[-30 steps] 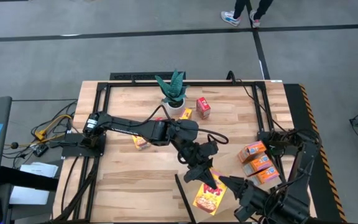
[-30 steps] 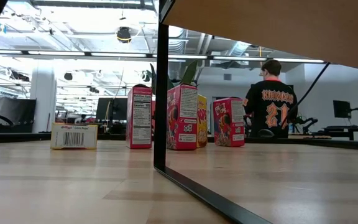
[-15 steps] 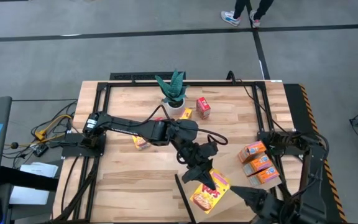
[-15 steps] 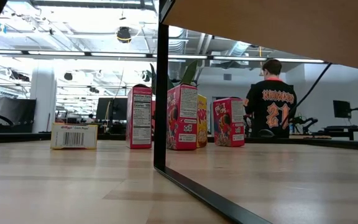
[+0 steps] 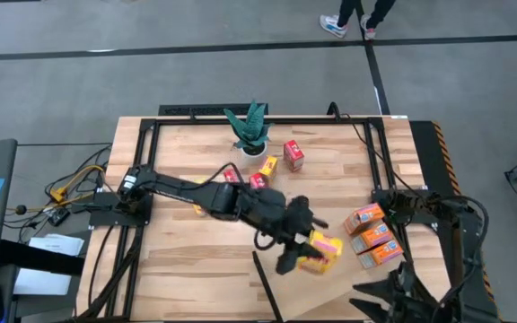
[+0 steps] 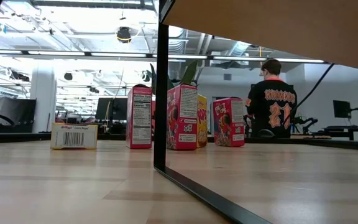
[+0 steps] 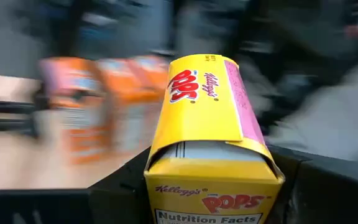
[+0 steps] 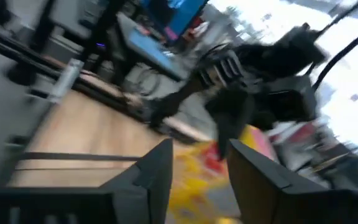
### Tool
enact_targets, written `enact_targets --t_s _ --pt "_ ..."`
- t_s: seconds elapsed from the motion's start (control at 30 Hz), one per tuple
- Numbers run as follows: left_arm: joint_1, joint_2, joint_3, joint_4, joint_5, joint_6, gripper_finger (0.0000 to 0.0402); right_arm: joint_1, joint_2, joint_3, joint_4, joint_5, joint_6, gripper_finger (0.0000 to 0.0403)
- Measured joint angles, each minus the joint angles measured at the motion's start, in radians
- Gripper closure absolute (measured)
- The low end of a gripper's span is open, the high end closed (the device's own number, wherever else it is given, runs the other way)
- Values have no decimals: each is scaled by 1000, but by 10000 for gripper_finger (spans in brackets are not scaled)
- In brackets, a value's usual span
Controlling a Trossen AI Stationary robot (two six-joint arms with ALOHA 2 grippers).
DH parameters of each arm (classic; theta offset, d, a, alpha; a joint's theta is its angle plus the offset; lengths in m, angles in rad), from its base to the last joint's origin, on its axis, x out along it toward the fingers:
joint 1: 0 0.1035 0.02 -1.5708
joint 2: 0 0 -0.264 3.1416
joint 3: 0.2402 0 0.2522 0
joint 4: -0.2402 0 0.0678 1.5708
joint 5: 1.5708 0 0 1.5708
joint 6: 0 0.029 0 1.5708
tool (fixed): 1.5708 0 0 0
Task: Stack cereal on shelf
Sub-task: Put the bottom right yellow cereal box on the shelf
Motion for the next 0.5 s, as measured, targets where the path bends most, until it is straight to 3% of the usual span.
enact_targets --t_s 0.17,0.37,0.5 --pt "-49 -1 -35 19 -317 18 228 43 -1 69 -7 -102 159 282" --pt "-95 51 -41 93 -492 73 228 65 -1 157 -86 -218 348 324" --pt "-116 124 -41 147 -608 162 228 64 -3 158 -87 -238 324 342"
